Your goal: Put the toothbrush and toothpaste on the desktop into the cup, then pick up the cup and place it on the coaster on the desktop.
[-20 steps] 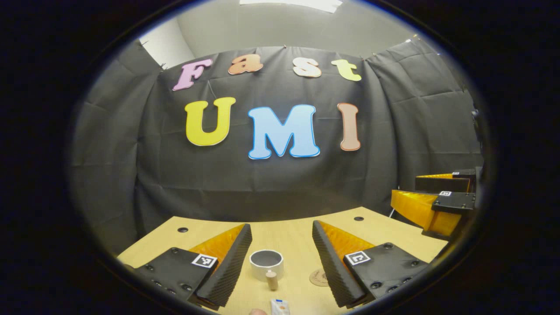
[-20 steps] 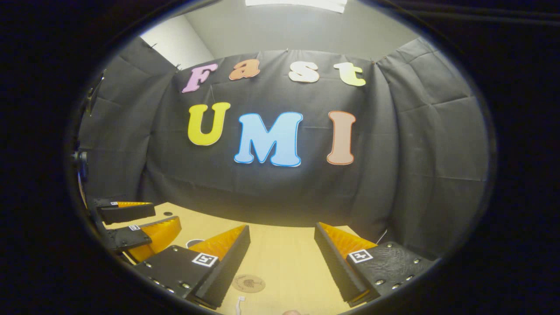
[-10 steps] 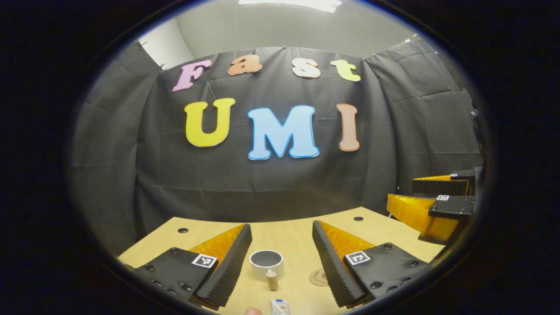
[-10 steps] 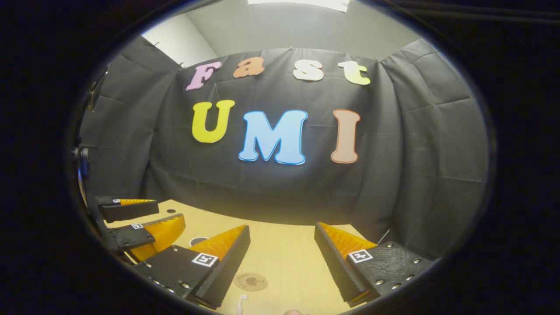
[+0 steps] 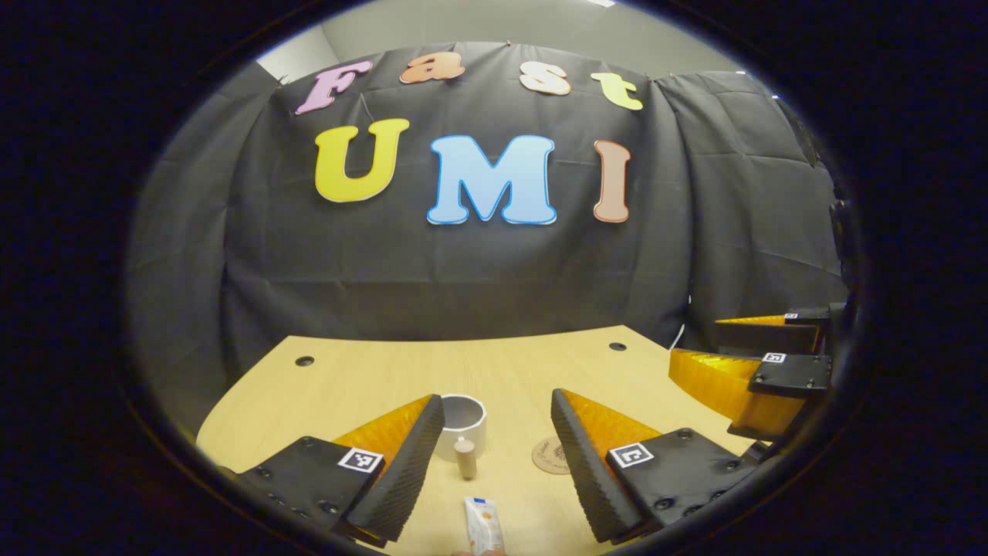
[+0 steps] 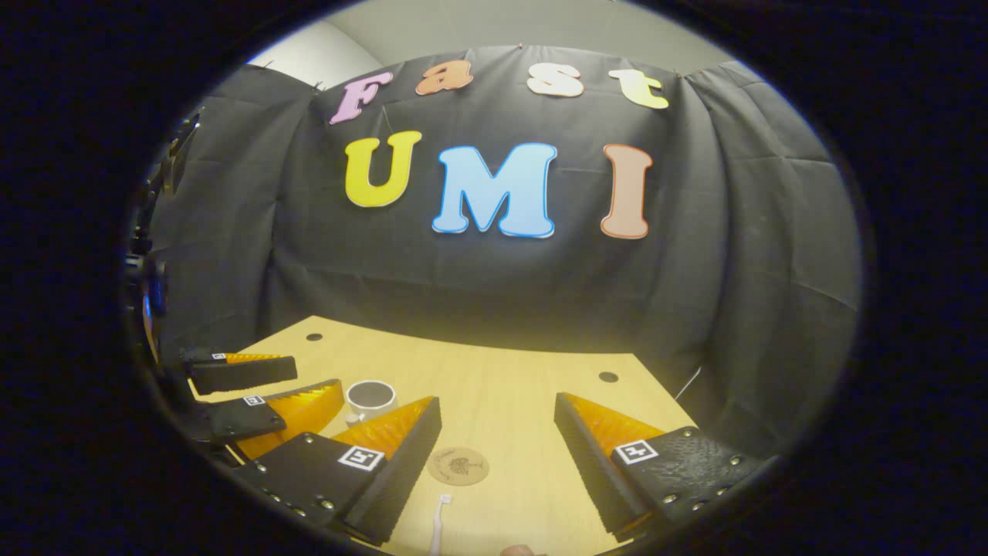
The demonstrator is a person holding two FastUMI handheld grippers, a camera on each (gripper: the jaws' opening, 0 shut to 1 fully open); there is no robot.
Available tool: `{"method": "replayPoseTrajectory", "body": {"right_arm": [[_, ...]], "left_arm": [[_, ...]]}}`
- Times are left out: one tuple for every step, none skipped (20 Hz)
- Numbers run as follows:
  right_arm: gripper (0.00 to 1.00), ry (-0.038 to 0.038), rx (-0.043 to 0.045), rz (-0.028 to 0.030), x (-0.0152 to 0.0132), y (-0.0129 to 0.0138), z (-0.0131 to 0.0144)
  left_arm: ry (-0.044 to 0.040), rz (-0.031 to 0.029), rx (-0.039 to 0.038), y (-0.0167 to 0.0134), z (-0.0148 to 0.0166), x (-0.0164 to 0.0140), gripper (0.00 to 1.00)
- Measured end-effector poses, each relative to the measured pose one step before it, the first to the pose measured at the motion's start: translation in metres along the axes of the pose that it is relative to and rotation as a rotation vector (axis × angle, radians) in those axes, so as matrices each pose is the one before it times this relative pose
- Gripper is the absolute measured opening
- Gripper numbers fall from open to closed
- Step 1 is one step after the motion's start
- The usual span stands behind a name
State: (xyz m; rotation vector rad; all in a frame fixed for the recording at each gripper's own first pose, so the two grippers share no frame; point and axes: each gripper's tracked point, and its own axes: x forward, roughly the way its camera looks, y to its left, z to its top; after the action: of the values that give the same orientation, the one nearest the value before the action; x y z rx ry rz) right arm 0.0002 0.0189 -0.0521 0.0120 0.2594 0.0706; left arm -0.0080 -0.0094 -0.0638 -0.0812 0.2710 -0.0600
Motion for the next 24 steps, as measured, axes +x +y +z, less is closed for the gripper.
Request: {"method": "replayPoseTrajectory", "body": {"right_arm": [[0.93,0.02978,0.00559,0.00896,0.00224,0.00179,-0.00637],[0.93,0.03348,0.00528,0.01035,0.00251,0.00231,-0.00926],[0.93,0.03164,0.00401,0.01218,0.00290,0.00282,-0.00614],[0.93,0.03877,0.00732,0.01692,0.00281,0.00377,-0.00926],[0.93,0.03714,0.00930,0.01856,0.00265,0.00365,-0.00790],[0.93,0.03171,0.01046,0.01047,0.00253,0.00157,-0.00791],[0.93,0.02952,0.00689,0.00529,0.00225,0.00090,-0.00572],[0.93,0.02886,0.00680,0.00313,0.00260,-0.00011,-0.00445],[0.93,0.03252,0.00440,0.00247,0.00393,0.00088,-0.00561],[0.93,0.03193,0.00553,0.00433,0.00251,0.00075,-0.00520],[0.93,0.03240,0.00770,0.00652,0.00350,0.00045,-0.00983],[0.93,0.03325,0.00784,0.00464,0.00268,0.00013,-0.00673],[0.93,0.03255,0.00622,0.00737,0.00350,0.00244,-0.00825],[0.93,0.03336,0.00591,0.00707,0.00488,0.00193,-0.00813],[0.93,0.03627,0.00427,0.00684,0.00400,0.00114,-0.00759],[0.97,0.03597,0.00364,0.00641,0.00457,0.00181,-0.00958],[0.93,0.03281,0.00361,0.00380,0.00346,0.00131,-0.00707],[0.93,0.03492,-0.00006,0.00116,0.00364,0.00044,-0.00728],[0.93,0.03219,-0.00263,0.00156,0.00284,0.00032,-0.00588],[0.93,0.03725,-0.00468,0.00231,0.00271,0.00106,-0.00537],[0.93,0.02918,-0.00328,0.00236,0.00249,0.00120,-0.00617],[0.93,0.02956,-0.00111,0.00125,0.00346,0.00077,-0.00582],[0.93,0.02504,0.00314,0.00435,0.00273,0.00098,-0.00443],[0.93,0.02835,0.00476,0.00287,0.00180,0.00071,-0.00541]], "left_arm": [[0.03107,-0.00532,-0.00860,-0.00085,-0.00504,0.00166,0.93],[0.02793,0.00155,-0.00768,0.00183,-0.00842,0.00181,0.93],[0.03067,0.00354,-0.00815,0.00340,-0.00776,0.00154,0.91],[0.03054,0.00050,-0.01087,0.00336,-0.00847,0.00252,0.91],[0.03079,0.00243,-0.01253,0.00264,-0.00746,0.00226,0.92],[0.03213,0.00600,-0.01247,0.00184,-0.00728,0.00322,0.91],[0.03379,0.00620,-0.01631,0.00184,-0.00656,0.00319,0.91],[0.03865,0.00568,-0.01822,0.00142,-0.00913,0.00228,0.92],[0.03663,0.00454,-0.01815,0.00274,-0.00934,0.00300,0.91],[0.04159,0.00813,-0.01344,0.00190,-0.01062,0.00466,0.91],[0.04649,0.00485,-0.01274,0.00063,-0.00880,0.00526,0.93],[0.04905,0.00096,-0.01299,0.00097,-0.00963,0.00472,0.92],[0.04601,-0.00238,-0.01395,0.00045,-0.00921,0.00378,0.92],[0.04947,-0.00234,-0.01155,0.00203,-0.00780,0.00165,0.91],[0.04312,0.00262,-0.00727,0.00159,-0.00828,0.00313,0.93],[0.04605,0.00412,-0.00051,0.00170,-0.00875,0.00377,0.92],[0.04265,0.00368,0.00094,0.00090,-0.00740,0.00199,0.92],[0.03749,0.00111,-0.00319,0.00204,-0.00817,0.00263,0.92],[0.03739,0.00051,-0.00610,-0.00232,-0.00579,0.00297,0.93],[0.03231,0.00296,-0.00193,-0.00209,-0.00452,0.00067,0.94],[0.02685,0.00554,0.00302,-0.00108,-0.00478,0.00185,0.94],[0.02298,0.01027,0.00794,0.00058,-0.00213,0.00062,0.93],[0.02115,0.00721,0.00841,-0.00032,-0.00235,0.00031,0.93],[0.02393,0.00817,0.00740,0.00049,-0.00172,-0.00030,0.93]]}}
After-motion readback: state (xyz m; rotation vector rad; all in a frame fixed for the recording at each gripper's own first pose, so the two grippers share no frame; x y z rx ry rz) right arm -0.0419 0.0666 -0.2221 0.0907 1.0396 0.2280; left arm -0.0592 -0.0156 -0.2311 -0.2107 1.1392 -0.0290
